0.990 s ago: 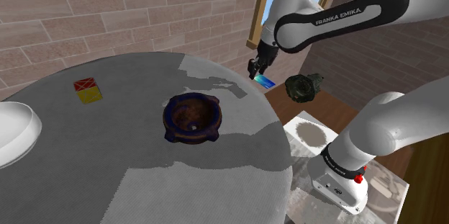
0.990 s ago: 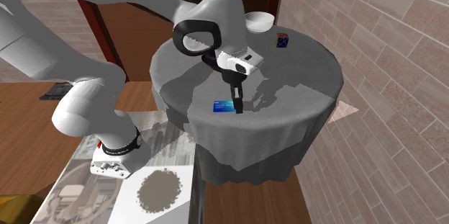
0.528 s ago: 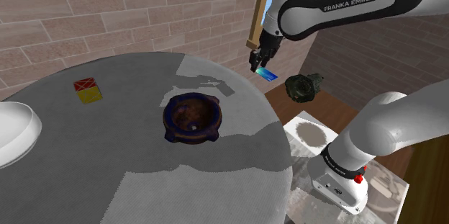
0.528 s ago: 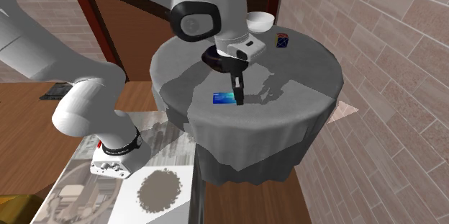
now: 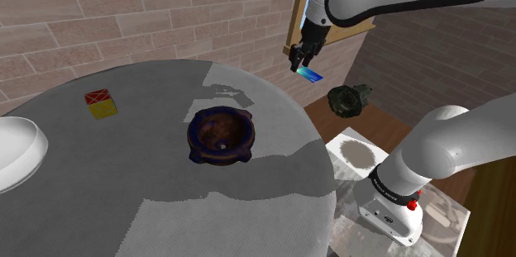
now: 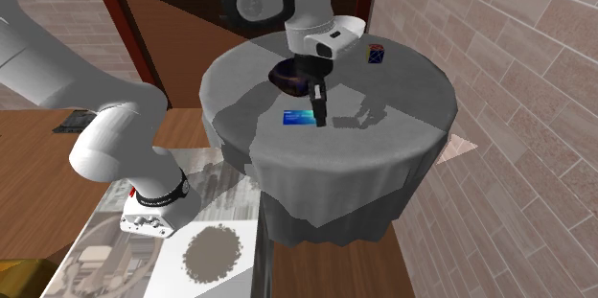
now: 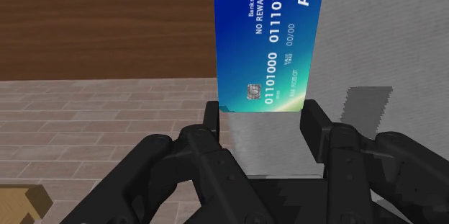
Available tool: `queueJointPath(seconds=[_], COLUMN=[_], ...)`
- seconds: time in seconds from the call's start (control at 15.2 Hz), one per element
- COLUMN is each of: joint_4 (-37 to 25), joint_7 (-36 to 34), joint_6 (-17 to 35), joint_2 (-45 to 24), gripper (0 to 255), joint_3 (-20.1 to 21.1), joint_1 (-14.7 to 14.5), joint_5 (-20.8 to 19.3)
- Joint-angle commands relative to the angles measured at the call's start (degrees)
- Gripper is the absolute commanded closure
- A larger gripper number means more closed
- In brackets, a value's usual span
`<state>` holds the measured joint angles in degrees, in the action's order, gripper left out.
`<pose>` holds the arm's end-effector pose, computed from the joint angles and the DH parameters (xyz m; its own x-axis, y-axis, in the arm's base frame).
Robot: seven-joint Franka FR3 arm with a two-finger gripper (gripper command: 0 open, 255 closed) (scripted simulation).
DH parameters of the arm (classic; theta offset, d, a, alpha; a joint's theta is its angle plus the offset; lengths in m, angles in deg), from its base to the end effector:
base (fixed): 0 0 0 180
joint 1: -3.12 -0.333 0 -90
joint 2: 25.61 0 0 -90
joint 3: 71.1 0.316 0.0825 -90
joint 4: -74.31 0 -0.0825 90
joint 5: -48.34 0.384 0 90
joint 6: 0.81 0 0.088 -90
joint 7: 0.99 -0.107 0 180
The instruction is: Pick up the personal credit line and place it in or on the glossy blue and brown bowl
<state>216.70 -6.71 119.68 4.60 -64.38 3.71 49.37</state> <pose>0.3995 0.0463 0.4844 0.9893 -0.0103 0.1453 -0.0145 -0.9995 0.0279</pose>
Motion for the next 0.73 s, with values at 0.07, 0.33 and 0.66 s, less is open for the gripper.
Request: queueJointPath(seconds=[0.07, 0.33, 0.66], joint_4=[-1.71, -3.42, -6.48], joint_7=[0.17, -2.7, -10.01], joint_6=[-2.46, -3.8, -4.27], joint_2=[0.72, 0.34, -2.24], gripper=[255, 255, 255], joint_3=[-0.18, 2.1, 7.98], joint_1=[0.02, -1.04, -3.33], joint_5=[-0.02, 0.73, 2.17])
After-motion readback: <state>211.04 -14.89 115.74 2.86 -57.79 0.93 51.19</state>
